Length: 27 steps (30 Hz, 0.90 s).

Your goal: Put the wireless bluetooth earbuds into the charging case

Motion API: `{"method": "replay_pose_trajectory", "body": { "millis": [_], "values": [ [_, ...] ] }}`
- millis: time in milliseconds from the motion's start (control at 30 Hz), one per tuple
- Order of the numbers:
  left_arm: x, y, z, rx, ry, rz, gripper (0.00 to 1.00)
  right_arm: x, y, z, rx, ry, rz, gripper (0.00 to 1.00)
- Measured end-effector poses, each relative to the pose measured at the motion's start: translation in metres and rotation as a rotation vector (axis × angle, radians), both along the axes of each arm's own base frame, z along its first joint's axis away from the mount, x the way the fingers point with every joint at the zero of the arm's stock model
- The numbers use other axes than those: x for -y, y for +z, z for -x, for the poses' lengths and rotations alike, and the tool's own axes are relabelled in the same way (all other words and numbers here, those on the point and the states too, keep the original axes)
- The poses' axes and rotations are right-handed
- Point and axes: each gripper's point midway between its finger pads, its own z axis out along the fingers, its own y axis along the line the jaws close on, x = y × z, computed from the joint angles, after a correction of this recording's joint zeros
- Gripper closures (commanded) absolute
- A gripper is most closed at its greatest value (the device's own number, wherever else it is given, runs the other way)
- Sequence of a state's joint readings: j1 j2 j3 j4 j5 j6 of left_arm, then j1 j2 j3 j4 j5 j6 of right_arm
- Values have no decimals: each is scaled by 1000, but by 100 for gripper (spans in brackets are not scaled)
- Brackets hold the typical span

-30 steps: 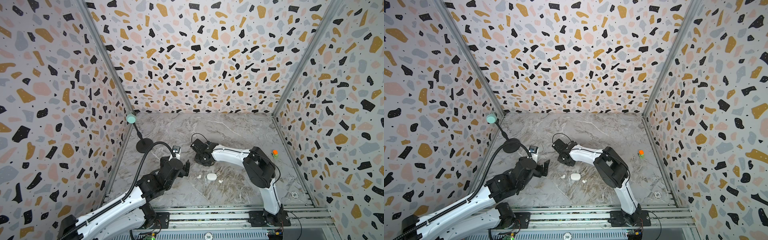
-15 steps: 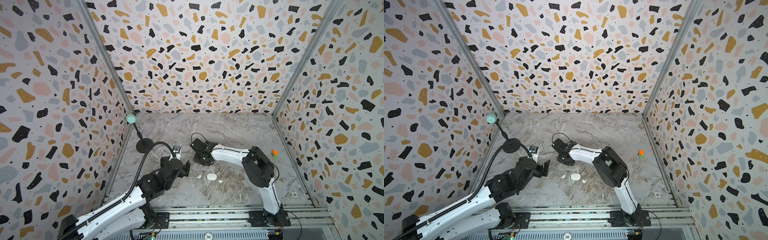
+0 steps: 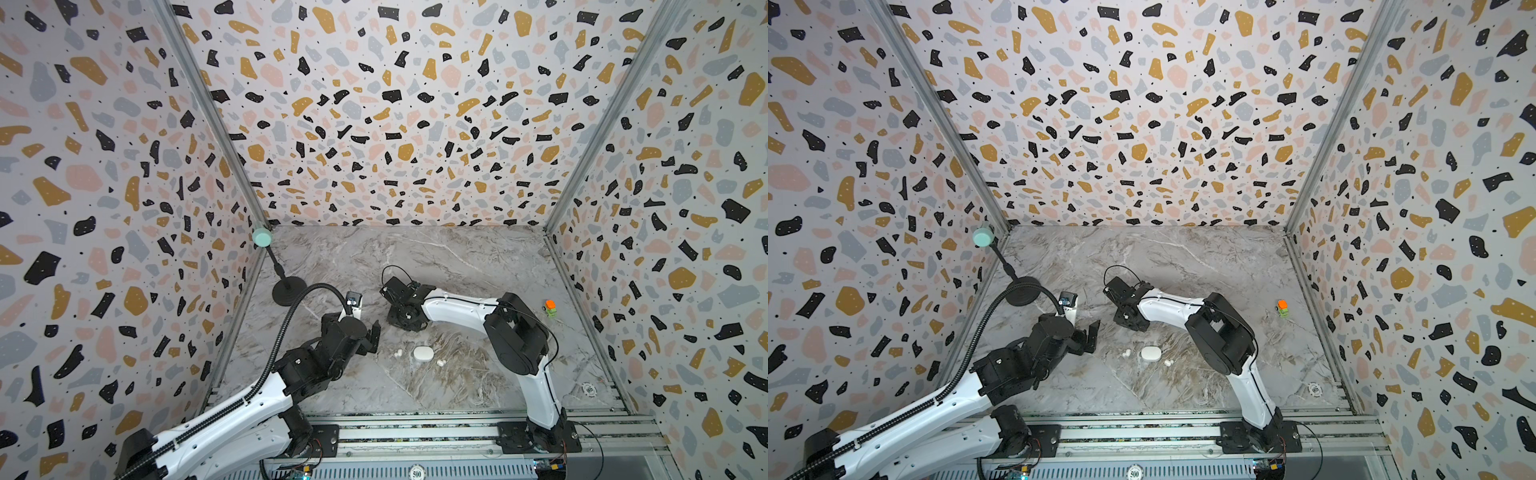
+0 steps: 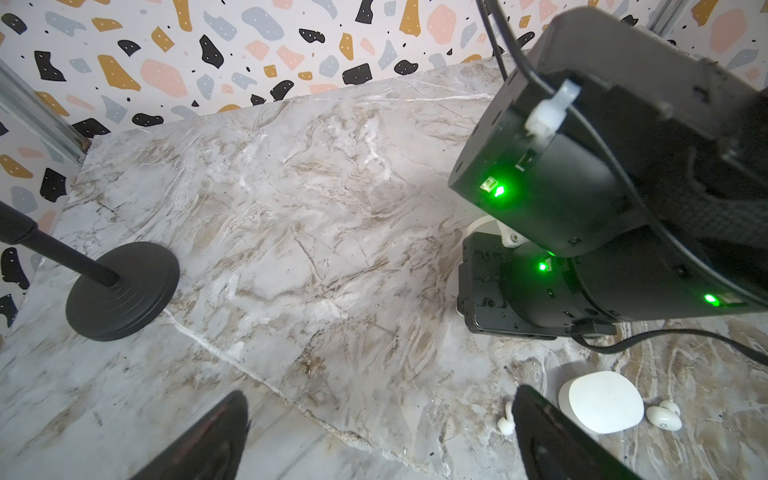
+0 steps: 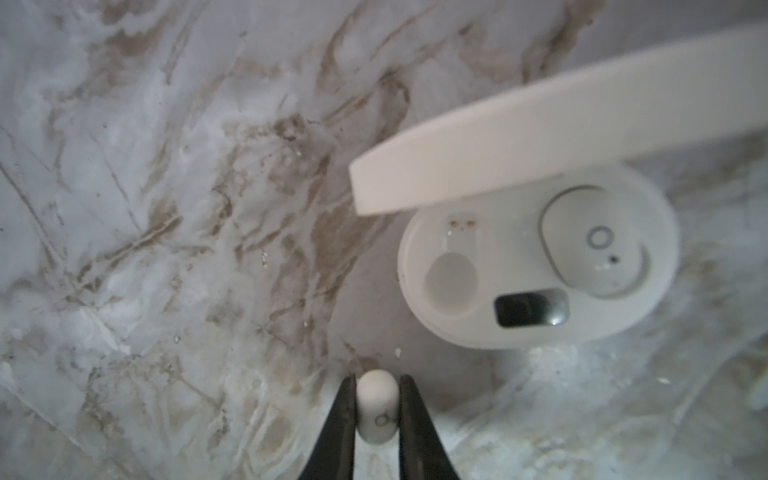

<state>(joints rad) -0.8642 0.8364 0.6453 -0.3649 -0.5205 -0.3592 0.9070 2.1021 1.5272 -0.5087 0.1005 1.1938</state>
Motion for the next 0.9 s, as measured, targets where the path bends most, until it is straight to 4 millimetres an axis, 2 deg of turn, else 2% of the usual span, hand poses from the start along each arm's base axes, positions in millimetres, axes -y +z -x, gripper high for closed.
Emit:
{"method": "replay_pose_trajectory", "body": {
  "millis": [900],
  "values": [
    [0, 0, 0, -1, -1, -1, 0, 3, 7, -4, 33, 26, 33, 84]
  ]
}}
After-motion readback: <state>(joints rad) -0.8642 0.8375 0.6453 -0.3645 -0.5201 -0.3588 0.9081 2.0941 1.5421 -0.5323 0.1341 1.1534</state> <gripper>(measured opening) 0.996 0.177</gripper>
